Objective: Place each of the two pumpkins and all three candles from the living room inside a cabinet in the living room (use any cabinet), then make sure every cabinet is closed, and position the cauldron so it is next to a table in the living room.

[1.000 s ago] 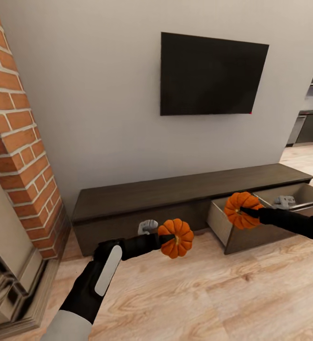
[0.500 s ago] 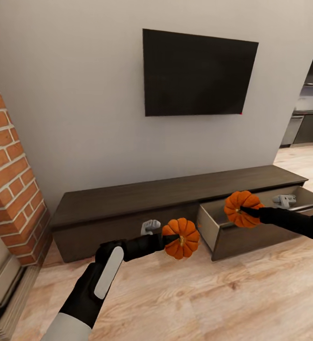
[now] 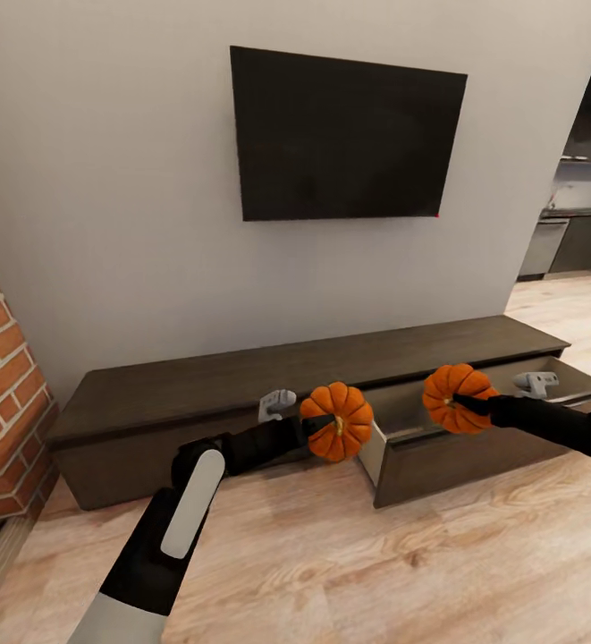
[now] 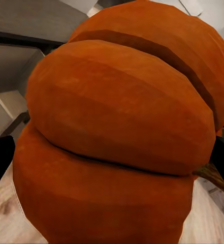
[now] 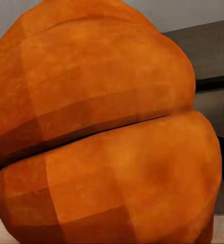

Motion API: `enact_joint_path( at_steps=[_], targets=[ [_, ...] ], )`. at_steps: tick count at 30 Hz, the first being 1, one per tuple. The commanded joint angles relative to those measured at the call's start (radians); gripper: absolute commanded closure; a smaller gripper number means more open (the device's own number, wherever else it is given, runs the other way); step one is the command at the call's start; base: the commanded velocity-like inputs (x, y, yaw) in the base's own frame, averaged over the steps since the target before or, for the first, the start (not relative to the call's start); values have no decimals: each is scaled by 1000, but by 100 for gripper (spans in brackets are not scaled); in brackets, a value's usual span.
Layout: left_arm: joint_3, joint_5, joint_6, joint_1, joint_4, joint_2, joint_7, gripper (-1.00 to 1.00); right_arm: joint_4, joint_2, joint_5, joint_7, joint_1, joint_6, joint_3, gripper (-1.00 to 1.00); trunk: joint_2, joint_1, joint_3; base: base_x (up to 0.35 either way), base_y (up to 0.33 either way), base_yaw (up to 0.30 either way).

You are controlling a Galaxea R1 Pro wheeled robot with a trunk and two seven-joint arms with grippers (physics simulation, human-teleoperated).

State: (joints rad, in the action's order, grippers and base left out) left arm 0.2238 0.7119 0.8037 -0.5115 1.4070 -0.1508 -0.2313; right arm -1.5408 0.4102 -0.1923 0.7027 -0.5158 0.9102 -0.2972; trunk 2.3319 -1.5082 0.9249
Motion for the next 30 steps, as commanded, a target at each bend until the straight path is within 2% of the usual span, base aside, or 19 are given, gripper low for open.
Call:
enact_joint_path(
  at_steps=[1,6,11,17,20,26,30],
  targets=[
    [-1,9,6,-1,0,0,-9,100,3,-2,-9,2,0,5,-1,100,1,0,1,166,-323,0],
    [-2,9,6,-1,0,1,-8,100,7,-7,-4,1,1,4,1,100,1,0,1,167,-322,0],
    [-3,7,5,-1,-10,3,-6,100,9,-26,2,-8,1,6,1,100,1,0,1,167,-322,0],
    [-3,6,2,-1,-13,3,-4,100,11,-30,3,-11,-1,11,-1,100,1,0,1,167,-322,0],
    [-2,8,3,-1,-8,3,-5,100,28,-31,5,-28,-4,13,0,100,1,0,1,167,-322,0],
    [-16,4,9,-14,-6,13,2,100,55,-31,-7,-121,-20,22,-3,100,1,0,1,165,-322,0],
    [-16,-2,9,-10,-6,16,13,100,60,-30,-7,-133,-22,38,-4,100,1,0,1,149,-322,0]
  ],
)
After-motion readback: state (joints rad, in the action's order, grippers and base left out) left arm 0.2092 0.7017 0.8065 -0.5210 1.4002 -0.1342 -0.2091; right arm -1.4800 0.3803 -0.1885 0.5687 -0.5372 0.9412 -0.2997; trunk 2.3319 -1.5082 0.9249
